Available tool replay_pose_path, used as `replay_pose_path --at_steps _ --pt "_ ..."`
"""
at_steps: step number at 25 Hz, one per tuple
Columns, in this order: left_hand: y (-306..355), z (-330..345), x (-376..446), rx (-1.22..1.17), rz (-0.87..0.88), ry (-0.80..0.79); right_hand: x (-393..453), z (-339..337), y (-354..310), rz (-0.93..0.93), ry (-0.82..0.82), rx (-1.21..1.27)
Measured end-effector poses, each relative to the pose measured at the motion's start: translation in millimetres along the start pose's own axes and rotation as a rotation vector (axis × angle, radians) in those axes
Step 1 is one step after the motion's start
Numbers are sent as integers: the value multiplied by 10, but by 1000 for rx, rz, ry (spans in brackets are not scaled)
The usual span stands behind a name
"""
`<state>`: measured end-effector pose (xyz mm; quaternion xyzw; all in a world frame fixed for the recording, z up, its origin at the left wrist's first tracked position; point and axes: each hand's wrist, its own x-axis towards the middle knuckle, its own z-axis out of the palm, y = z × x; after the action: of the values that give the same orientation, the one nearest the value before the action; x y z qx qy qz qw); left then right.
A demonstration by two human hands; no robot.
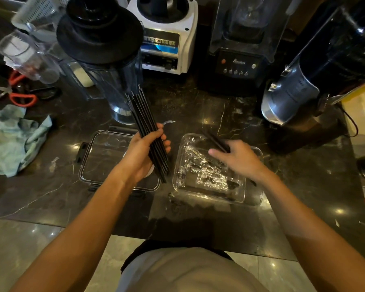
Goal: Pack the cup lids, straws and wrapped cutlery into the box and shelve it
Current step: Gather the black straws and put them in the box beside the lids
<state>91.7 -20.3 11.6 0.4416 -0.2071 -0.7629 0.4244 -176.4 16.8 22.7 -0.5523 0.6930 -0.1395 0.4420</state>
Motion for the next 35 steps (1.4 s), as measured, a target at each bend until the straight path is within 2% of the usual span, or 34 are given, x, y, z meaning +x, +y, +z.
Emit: replay_pose_path --at_steps 2,4,8,12,14,18,21,24,28,31,35 --pt "26 -4 10 16 12 7 -47 -107 -247 6 40 353" --pt "28 -5 9 42 5 -19 -30 -85 -539 -3 9 604" --pt "-10 -7 -54 62 -60 -5 132 292 -1000 75 -62 800" --pt "31 -129 -182 110 -36 -16 296 641 -1263 154 -37 794" --pt "44 -196 -232 135 -58 -9 333 752 -1341 182 -86 797" --pt "70 -384 -311 120 -102 -32 332 1036 -1480 152 -92 569" --pt "107 -518 -384 57 -122 -55 401 1212 -1527 155 -120 488" --pt "140 -665 -449 -7 -124 -84 426 1327 -1591 182 -187 502" --pt "148 -777 -493 74 -65 -55 488 1522 -1689 121 -292 503" --pt "168 -901 -498 48 -38 -27 537 1624 -1757 110 -363 509" --pt "231 -1089 -492 91 34 -14 636 1659 -1936 50 -410 607"
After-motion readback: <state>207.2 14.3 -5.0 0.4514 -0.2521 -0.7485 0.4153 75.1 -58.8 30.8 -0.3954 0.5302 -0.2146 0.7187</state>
